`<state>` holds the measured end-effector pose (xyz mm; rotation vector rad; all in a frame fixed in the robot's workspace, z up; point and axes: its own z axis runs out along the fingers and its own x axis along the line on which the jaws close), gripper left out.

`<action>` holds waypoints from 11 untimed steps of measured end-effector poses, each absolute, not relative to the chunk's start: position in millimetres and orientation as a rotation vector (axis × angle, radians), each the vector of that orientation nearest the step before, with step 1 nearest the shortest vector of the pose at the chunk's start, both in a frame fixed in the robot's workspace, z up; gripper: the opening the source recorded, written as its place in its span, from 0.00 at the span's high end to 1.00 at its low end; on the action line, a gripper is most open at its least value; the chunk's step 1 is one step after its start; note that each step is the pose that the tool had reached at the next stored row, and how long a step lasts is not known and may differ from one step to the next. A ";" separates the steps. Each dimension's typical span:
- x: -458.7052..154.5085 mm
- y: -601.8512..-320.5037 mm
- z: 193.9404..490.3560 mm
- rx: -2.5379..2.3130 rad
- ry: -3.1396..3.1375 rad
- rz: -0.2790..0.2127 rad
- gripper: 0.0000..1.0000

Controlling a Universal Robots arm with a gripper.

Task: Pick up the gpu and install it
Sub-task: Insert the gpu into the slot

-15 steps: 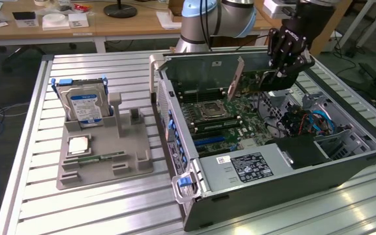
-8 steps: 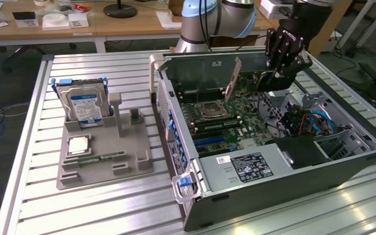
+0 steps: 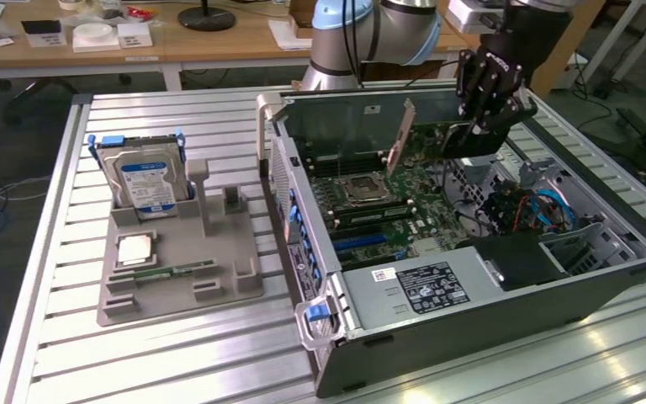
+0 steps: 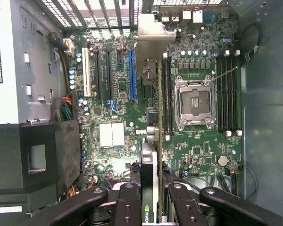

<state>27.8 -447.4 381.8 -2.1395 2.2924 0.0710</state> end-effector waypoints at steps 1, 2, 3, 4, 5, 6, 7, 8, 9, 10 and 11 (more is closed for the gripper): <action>27.6 -447.4 380.7 -2.139 2.292 0.071 0.73; 27.5 -447.4 379.8 -2.140 2.292 0.071 0.73; 27.4 -447.4 379.4 -2.140 2.292 0.071 0.73; 27.5 -447.4 379.5 -2.140 2.292 0.071 0.73; 27.4 -447.4 379.5 -2.140 2.292 0.071 0.73; 27.3 -447.4 379.4 -2.140 2.292 0.071 0.73; 27.3 -447.4 379.4 -2.140 2.292 0.071 0.73; 27.3 -447.4 379.4 -2.140 2.292 0.071 0.73; 27.3 -447.4 379.3 -2.142 2.290 0.071 0.73; 27.3 -447.4 379.3 -2.147 2.286 0.072 0.73; 27.3 -447.4 379.3 -2.150 2.282 0.072 0.73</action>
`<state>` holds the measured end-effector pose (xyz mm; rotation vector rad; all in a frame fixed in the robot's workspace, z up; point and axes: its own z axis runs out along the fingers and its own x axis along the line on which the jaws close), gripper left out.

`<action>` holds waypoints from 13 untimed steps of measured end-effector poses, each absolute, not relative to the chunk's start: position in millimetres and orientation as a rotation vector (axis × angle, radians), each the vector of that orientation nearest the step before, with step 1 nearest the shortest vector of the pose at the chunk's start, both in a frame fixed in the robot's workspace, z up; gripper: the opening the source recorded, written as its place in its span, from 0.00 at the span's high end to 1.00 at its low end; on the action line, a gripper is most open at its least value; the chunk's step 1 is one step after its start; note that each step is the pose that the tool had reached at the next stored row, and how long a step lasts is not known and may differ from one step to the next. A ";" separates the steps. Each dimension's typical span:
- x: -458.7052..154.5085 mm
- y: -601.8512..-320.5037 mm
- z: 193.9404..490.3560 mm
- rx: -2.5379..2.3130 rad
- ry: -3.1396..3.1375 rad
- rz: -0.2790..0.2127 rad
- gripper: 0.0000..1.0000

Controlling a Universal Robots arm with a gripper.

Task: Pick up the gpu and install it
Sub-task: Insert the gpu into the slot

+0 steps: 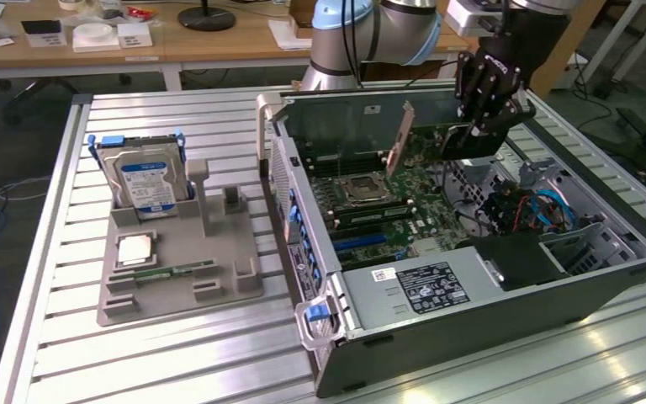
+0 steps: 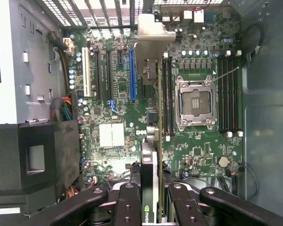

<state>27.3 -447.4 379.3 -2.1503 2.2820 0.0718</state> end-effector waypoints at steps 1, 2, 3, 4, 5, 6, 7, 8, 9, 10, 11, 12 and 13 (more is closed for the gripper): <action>27.3 -447.4 379.3 -2.151 2.281 0.072 0.73; 27.3 -447.4 379.3 -2.151 2.281 0.072 0.73; 27.3 -447.4 379.3 -2.151 2.281 0.072 0.73; 27.3 -447.4 379.3 -2.151 2.281 0.072 0.73; 27.3 -447.4 379.3 -2.151 2.281 0.072 0.73; 27.3 -447.4 379.3 -2.152 2.281 0.072 0.73; 27.3 -447.4 379.3 -2.153 2.279 0.073 0.73; 27.3 -447.4 379.3 -2.154 2.278 0.073 0.73; 27.3 -447.4 379.3 -2.154 2.278 0.073 0.73; 27.3 -447.4 379.3 -2.154 2.278 0.073 0.73; 27.3 -447.4 379.3 -2.154 2.278 0.073 0.73; 27.3 -447.4 379.3 -2.154 2.278 0.073 0.73; 27.3 -447.4 379.3 -2.154 2.278 0.073 0.73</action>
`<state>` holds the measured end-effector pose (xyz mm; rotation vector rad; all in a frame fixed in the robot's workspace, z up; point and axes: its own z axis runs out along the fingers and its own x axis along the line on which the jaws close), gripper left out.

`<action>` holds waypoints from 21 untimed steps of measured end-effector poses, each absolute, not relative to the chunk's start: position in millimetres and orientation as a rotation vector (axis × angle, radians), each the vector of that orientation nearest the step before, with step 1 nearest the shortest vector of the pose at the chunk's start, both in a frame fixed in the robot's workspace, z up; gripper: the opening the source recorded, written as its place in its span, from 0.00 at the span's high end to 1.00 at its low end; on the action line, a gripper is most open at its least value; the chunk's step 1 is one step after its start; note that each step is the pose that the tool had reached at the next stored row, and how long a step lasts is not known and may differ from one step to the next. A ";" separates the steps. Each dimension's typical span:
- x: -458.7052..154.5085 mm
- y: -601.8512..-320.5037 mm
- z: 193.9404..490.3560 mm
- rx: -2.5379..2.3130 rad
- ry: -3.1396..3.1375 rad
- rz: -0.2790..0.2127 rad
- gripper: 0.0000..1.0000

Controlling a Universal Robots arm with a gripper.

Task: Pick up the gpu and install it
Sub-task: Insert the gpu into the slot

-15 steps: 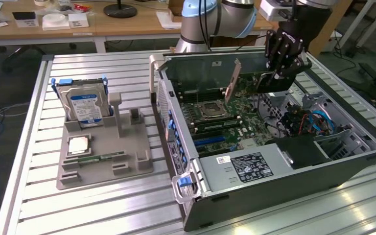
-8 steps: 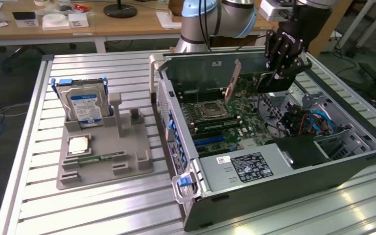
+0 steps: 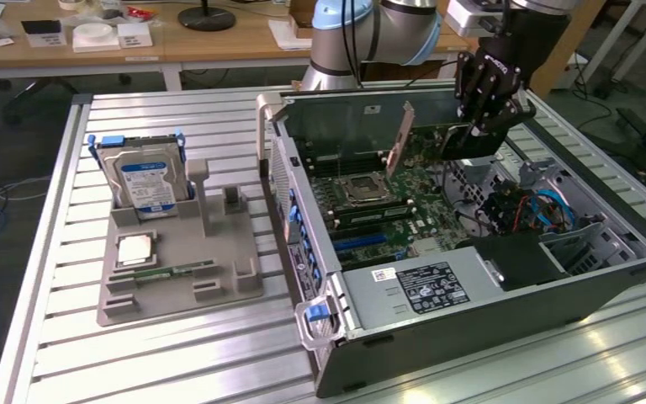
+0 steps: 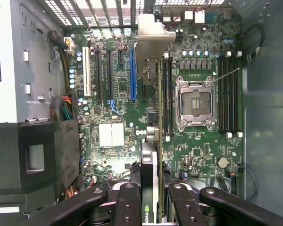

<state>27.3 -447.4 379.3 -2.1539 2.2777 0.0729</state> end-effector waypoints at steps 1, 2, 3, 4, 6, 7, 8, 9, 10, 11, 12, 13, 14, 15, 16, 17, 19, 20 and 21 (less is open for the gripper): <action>27.3 -447.4 379.3 -2.154 2.278 0.073 0.73; 27.3 -447.4 379.3 -2.154 2.278 0.073 0.73; 27.3 -447.4 379.2 -2.154 2.278 0.073 0.73; 27.3 -447.7 379.2 -2.154 2.278 0.073 0.73; 27.3 -449.2 379.3 -2.154 2.278 0.073 0.73; 27.2 -450.1 379.2 -2.154 2.278 0.073 0.73; 27.1 -450.9 379.2 -2.154 2.278 0.073 0.73; 27.1 -451.2 379.2 -2.154 2.278 0.073 0.73; 27.1 -451.2 379.1 -2.154 2.278 0.073 0.73; 27.1 -451.2 379.1 -2.154 2.278 0.073 0.73; 27.0 -451.2 379.0 -2.154 2.278 0.073 0.73; 26.7 -451.2 378.2 -2.154 2.278 0.073 0.73; 26.7 -451.2 378.2 -2.154 2.278 0.073 0.73; 26.6 -451.2 378.2 -2.154 2.277 0.073 0.73; 26.6 -451.2 378.1 -2.153 2.277 0.074 0.73; 26.7 -451.2 378.1 -2.153 2.277 0.074 0.73; 26.6 -451.2 378.0 -2.153 2.277 0.074 0.73; 26.6 -451.2 377.5 -2.153 2.277 0.074 0.73; 26.6 -451.2 376.8 -2.153 2.277 0.074 0.73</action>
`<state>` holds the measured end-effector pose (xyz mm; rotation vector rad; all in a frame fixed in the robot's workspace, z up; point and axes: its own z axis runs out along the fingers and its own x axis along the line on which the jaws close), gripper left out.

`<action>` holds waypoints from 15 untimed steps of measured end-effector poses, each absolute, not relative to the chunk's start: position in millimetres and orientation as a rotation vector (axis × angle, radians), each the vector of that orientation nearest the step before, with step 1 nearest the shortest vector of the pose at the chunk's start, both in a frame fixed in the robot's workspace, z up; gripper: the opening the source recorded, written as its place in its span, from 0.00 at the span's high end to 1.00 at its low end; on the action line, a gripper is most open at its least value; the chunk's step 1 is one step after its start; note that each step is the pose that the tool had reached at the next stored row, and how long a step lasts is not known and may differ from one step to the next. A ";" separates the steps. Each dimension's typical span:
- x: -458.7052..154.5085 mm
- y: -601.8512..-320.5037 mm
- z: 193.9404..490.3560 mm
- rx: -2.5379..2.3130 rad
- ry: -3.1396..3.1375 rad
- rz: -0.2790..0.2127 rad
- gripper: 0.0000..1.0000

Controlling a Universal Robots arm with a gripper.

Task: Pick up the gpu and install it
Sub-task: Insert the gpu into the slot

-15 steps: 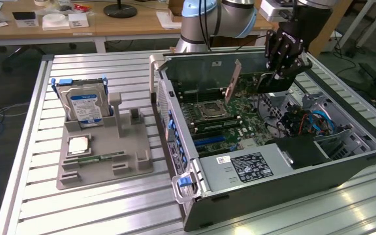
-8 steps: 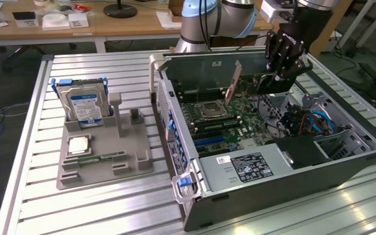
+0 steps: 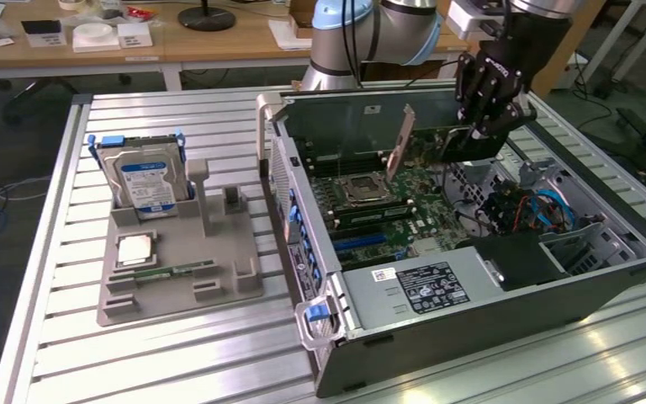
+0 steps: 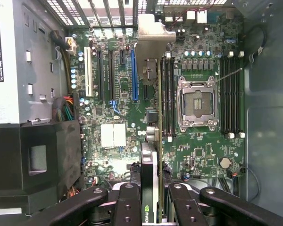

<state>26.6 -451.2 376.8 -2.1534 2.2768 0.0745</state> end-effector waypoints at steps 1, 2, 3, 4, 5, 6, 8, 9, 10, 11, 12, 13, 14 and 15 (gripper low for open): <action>26.5 -451.2 376.1 -2.154 2.276 0.075 0.73; 26.5 -451.2 375.9 -2.154 2.277 0.074 0.73; 26.5 -451.2 376.0 -2.154 2.277 0.074 0.73; 26.5 -451.2 376.0 -2.154 2.277 0.074 0.73; 26.3 -451.2 375.9 -2.154 2.277 0.074 0.73; 24.9 -451.2 375.6 -2.153 2.277 0.075 0.73; 20.3 -450.9 375.1 -2.154 2.276 0.075 0.73; 18.7 -450.9 375.1 -2.153 2.276 0.074 0.73; 18.7 -450.9 375.1 -2.154 2.277 0.074 0.73; 18.7 -450.9 375.1 -2.154 2.277 0.074 0.73; 18.7 -450.9 375.1 -2.154 2.277 0.074 0.73; 18.7 -450.8 375.1 -2.154 2.277 0.074 0.73; 18.7 -450.8 375.0 -2.153 2.276 0.075 0.73; 18.7 -450.8 375.0 -2.153 2.276 0.075 0.73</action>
